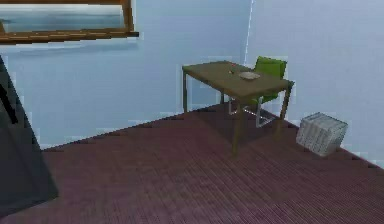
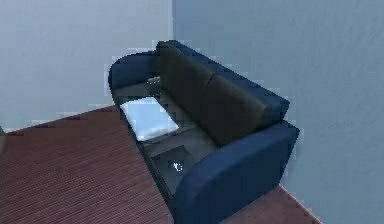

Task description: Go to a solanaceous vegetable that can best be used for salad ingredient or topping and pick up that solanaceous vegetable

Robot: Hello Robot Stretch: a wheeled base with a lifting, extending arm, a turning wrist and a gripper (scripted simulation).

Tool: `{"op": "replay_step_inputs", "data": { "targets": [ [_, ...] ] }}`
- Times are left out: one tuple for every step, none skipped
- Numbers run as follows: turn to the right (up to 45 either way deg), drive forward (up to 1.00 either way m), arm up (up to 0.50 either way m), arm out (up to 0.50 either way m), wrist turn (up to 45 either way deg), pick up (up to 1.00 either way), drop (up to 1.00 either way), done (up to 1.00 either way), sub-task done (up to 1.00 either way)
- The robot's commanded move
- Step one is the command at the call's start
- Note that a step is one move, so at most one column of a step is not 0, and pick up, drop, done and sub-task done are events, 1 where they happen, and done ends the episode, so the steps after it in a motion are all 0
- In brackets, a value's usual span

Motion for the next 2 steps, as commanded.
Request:
{"op": "replay_step_inputs", "data": {
  "targets": [
    [-45.0, 0.0, 0.0, 0.0, 0.0, 0.0, 0.0, 0.0, 0.0],
    [-27.0, 0.0, 0.0, 0.0, 0.0, 0.0, 0.0, 0.0, 0.0]
  ]
}}
